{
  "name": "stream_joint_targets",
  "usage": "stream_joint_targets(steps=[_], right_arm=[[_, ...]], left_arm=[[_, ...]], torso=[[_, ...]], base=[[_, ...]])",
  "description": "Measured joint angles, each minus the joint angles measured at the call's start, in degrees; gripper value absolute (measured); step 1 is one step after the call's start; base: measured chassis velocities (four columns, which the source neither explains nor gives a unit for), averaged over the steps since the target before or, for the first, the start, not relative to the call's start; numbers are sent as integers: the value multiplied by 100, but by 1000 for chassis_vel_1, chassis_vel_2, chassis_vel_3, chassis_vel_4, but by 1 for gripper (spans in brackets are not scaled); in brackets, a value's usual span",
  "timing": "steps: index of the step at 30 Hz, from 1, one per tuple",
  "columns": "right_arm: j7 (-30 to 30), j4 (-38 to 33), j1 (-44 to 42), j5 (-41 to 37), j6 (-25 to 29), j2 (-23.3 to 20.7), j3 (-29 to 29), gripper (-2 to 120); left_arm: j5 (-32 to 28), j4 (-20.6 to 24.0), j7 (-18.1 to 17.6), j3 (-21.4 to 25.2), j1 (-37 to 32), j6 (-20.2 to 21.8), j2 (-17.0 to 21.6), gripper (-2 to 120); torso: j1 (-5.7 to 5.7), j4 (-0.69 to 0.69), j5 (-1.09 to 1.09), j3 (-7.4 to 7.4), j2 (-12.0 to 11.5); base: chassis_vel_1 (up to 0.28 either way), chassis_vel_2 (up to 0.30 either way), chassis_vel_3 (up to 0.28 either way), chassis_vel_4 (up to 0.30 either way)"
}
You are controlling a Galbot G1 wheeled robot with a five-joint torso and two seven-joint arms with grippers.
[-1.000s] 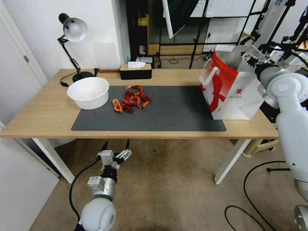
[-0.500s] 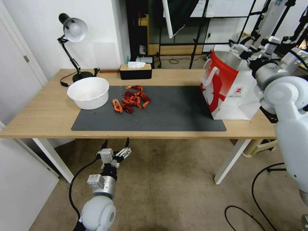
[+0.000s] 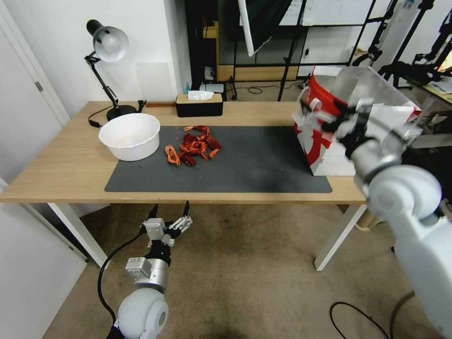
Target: Close the takeout container lid, then place the container into the takeout bag.
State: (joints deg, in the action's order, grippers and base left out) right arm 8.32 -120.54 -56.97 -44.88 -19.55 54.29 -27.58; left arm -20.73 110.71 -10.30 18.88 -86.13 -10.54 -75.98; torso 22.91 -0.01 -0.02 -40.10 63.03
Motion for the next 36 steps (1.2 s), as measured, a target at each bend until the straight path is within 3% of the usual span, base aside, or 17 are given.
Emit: stream_joint_targets(steps=[7,20,36], right_arm=[[-110,-118,-1460,982,880,464,-36,100],[-12,95,-2582,1790,2255,940,153,100],[92,300,-3313,2107,3011,1297,267,100]], left_arm=[[23,-115,7,-2,53,-16,24,100],[11,-211,317,48,-47,-144,28,100],[250,-242,505,165,-174,-269,-55,100]], torso=[[0,0,-1,0,0],[0,1,0,0,0],[0,1,2,-1,-1]], base=[[0,0,0,0],[0,0,0,0],[0,0,0,0]])
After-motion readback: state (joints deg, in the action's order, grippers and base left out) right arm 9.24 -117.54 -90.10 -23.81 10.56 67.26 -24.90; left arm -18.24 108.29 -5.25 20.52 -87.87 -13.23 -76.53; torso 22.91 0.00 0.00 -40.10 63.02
